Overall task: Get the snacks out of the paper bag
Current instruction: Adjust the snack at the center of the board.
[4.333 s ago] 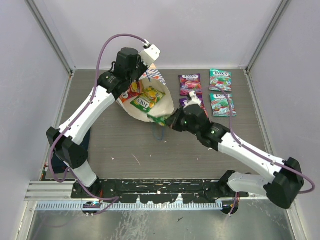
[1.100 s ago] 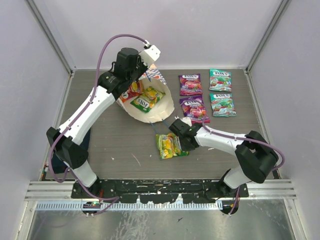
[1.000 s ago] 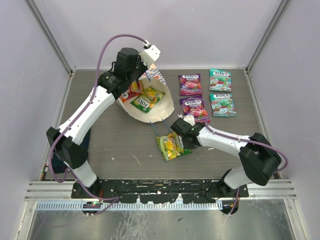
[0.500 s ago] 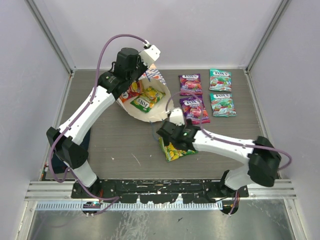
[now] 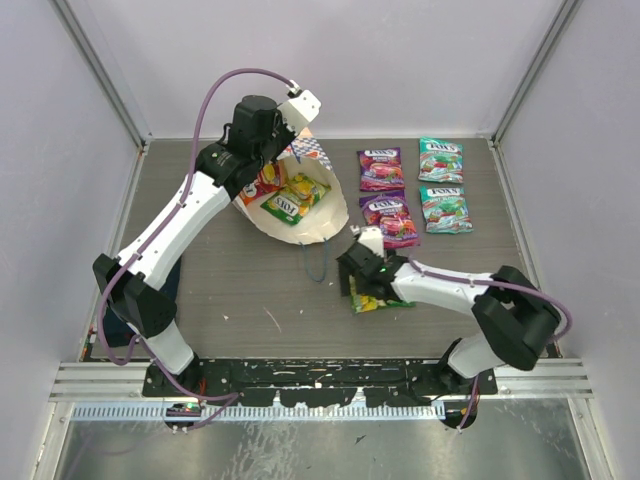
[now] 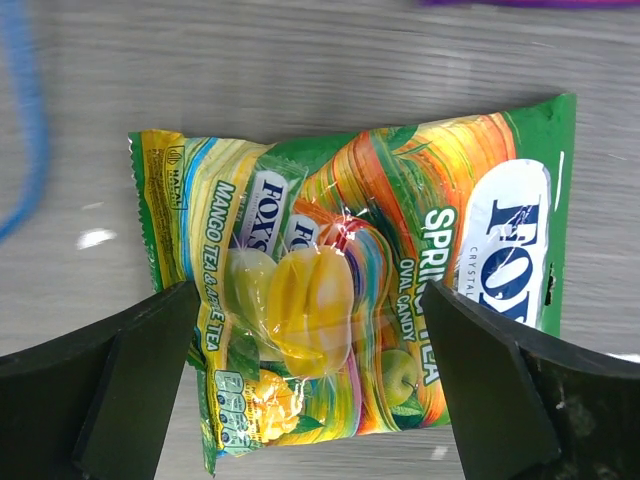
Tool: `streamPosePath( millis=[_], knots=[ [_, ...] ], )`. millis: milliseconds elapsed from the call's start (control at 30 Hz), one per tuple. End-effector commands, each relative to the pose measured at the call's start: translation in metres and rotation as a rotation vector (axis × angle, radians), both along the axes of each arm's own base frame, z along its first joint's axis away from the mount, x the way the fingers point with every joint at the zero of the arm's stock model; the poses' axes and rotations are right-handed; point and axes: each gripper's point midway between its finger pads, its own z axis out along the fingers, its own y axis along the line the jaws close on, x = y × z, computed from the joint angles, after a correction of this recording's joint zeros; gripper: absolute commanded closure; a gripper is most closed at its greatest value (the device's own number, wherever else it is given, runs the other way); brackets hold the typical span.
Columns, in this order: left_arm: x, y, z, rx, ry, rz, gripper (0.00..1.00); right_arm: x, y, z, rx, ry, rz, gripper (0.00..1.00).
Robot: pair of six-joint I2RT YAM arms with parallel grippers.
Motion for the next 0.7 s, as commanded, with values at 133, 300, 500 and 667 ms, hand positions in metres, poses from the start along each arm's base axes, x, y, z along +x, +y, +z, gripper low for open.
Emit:
streamPosePath(
  millis=[133,300,500,667],
  knots=[
    [-0.003,0.006,0.035,-0.045,-0.084,0.011,0.92,-0.004,-0.092,-0.001,-0.03,0.021,-0.244,0.0],
    [-0.003,0.006,0.036,-0.049,-0.084,0.008,0.92,0.007,-0.108,0.01,-0.076,0.002,-0.311,0.0],
    [-0.003,0.005,0.035,-0.049,-0.083,0.007,0.92,0.022,-0.094,0.072,-0.025,-0.147,-0.342,0.01],
    [-0.002,0.005,0.034,-0.045,-0.08,0.008,0.92,0.015,-0.044,0.102,0.004,-0.215,-0.259,0.19]
  ],
)
